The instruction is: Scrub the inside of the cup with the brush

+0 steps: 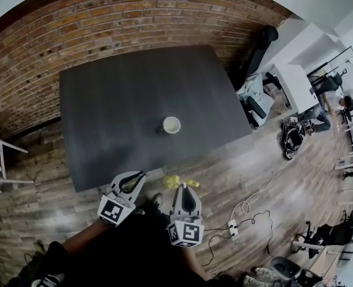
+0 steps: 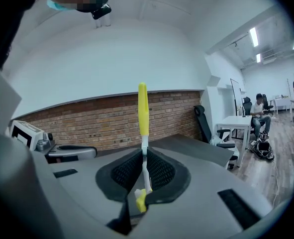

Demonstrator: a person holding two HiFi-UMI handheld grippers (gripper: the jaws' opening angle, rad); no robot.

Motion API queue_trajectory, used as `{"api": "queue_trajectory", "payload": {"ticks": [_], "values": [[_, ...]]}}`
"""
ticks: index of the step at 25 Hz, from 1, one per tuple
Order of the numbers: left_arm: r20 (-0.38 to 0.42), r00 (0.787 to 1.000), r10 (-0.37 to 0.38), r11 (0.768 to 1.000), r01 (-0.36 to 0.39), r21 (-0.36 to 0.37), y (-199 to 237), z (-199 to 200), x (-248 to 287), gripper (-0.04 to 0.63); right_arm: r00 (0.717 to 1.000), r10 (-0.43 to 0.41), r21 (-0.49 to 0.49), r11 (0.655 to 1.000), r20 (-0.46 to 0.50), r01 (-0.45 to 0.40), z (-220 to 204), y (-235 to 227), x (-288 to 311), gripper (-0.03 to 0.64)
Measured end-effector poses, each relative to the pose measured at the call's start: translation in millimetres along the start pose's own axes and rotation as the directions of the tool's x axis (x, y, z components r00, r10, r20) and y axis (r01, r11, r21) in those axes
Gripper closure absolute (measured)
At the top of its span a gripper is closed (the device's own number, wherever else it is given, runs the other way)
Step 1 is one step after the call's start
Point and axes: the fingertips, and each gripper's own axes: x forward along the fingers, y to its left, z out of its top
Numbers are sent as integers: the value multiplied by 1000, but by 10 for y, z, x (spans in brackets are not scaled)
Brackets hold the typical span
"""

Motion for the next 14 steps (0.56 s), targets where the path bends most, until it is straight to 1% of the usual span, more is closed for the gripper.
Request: {"api": "queue_trajectory", "payload": {"ticks": [5,14], "values": [[-17,1000,0,1000,0,11,-97,-70,-33,544,1000,3,3,1000,3,-3,-18,-47,-80,572],[-5,1000,-2,1000,2,11,-179,-14,10,543,1000,4,-1,1000,3,-4,9,-108,-142,572]]}}
